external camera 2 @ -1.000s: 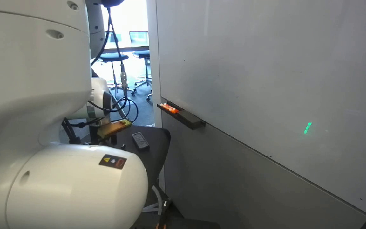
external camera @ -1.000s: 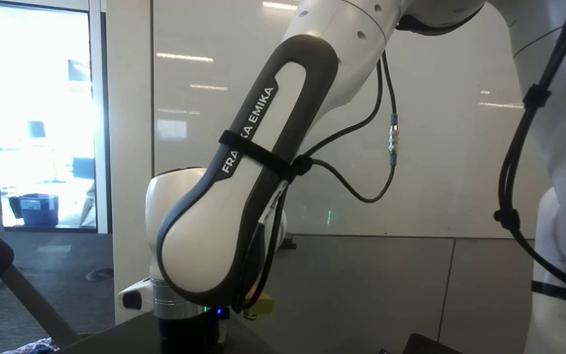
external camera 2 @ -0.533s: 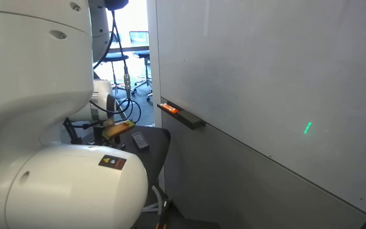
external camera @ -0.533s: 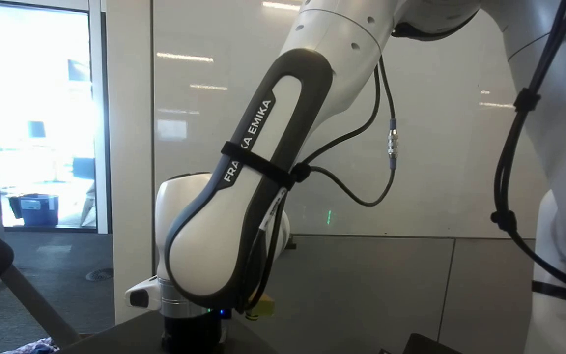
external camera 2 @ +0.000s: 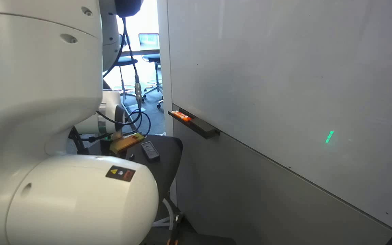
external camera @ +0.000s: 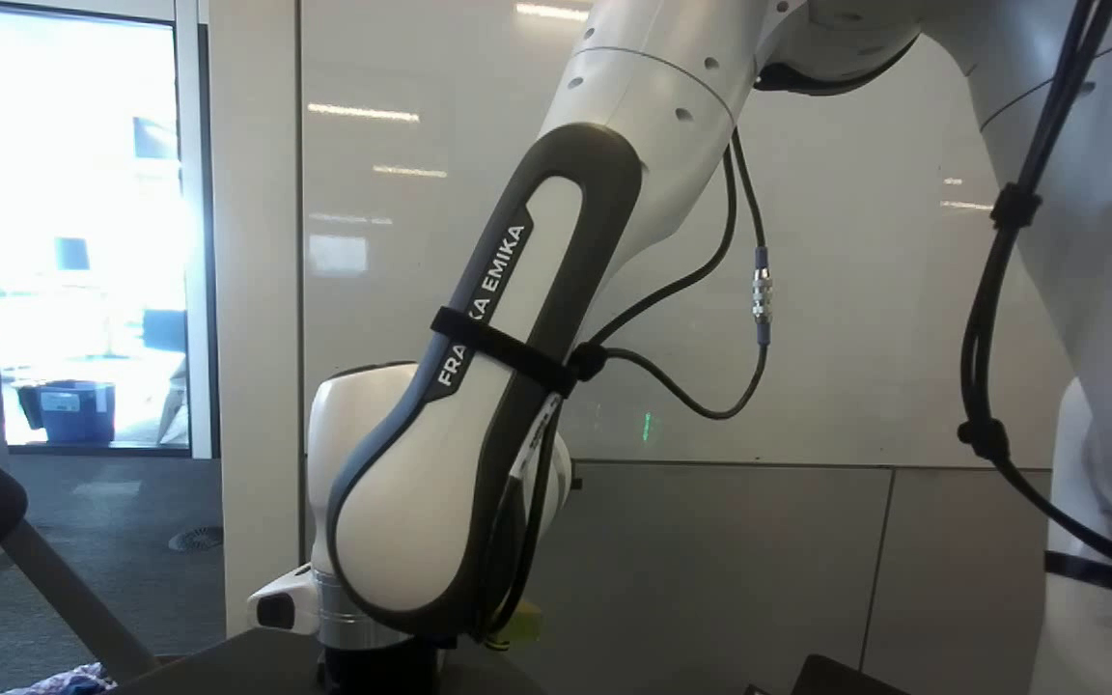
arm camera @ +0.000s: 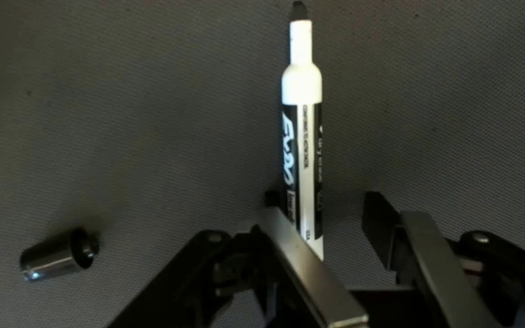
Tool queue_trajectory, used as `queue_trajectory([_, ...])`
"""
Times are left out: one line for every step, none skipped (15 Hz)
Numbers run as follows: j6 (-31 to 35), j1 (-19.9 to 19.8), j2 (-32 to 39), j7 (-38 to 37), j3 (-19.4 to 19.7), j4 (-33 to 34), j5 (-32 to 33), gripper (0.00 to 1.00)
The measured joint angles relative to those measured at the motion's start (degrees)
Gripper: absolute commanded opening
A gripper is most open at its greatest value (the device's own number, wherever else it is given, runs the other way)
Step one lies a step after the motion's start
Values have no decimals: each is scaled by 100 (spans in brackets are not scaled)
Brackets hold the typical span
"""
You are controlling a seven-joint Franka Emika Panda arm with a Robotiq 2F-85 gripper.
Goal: Use the eraser to wipe the whiteboard then pick up the marker.
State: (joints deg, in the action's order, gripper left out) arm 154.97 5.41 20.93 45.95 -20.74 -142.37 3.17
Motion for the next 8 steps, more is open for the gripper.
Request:
queue_trajectory([1, 0, 1, 0, 0, 1, 4, 13])
queue_trajectory([0, 0, -4, -1, 0, 0, 15, 7])
queue_trajectory([-9, 0, -13, -5, 0, -1, 32, 3])
queue_trajectory([-28, 3, -23, -10, 0, -2, 46, 9])
queue_trajectory([-71, 8, -35, -19, 0, -5, 67, 10])
queue_trajectory([-141, 17, -51, -37, 1, -10, 94, 10])
queue_trajectory([-270, 32, -74, -63, 3, -11, 120, 10])
queue_trajectory([-443, 53, -105, -94, 8, -11, 150, 10])
